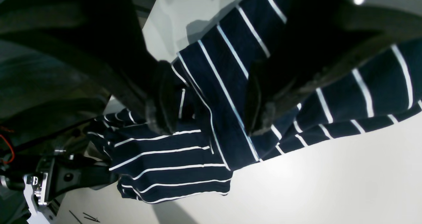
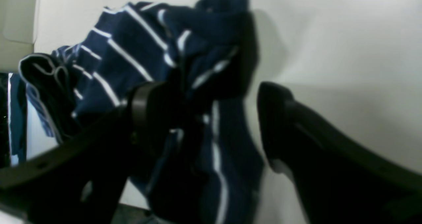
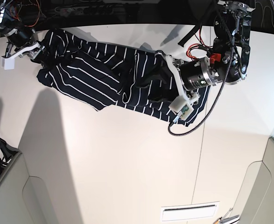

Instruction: Fold the T-shirt properly

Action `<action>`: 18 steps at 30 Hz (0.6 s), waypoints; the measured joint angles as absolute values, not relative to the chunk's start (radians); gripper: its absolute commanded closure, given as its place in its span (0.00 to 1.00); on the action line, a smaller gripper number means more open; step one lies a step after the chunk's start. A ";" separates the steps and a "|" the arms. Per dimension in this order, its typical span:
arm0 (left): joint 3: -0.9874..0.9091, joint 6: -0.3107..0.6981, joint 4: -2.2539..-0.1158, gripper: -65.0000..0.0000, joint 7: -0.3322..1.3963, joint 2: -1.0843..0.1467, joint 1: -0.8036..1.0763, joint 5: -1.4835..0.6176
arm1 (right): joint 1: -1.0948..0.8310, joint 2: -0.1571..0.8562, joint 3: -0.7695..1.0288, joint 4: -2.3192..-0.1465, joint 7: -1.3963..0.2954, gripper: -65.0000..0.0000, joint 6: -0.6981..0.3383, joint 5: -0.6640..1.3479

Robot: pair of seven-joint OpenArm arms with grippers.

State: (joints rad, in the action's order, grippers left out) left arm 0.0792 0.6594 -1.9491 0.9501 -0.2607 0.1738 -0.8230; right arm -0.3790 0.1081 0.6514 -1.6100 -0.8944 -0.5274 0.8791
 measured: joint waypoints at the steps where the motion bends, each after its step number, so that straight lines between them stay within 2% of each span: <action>1: 0.079 0.659 -1.950 0.45 0.950 -0.261 0.174 -0.823 | -0.376 0.098 0.647 -1.610 -0.894 0.36 -0.527 0.881; 15: 0.079 0.659 -1.949 0.45 0.950 -0.261 0.174 -0.823 | -0.371 0.065 0.576 -1.610 -0.872 0.36 -0.534 0.892; 17: 0.079 0.659 -1.950 0.45 0.950 -0.261 0.174 -0.823 | -0.371 0.066 0.576 -1.610 -0.872 0.40 -0.536 0.892; 18: 0.079 0.659 -1.949 0.45 0.950 -0.261 0.174 -0.823 | -0.371 0.066 0.576 -1.610 -0.871 0.46 -0.545 0.889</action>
State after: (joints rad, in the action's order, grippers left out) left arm 0.0792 0.6594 -1.9491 0.9501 -0.2607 0.1741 -0.8234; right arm -0.3706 0.0658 0.5762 -1.6100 -0.8715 -0.5446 0.8886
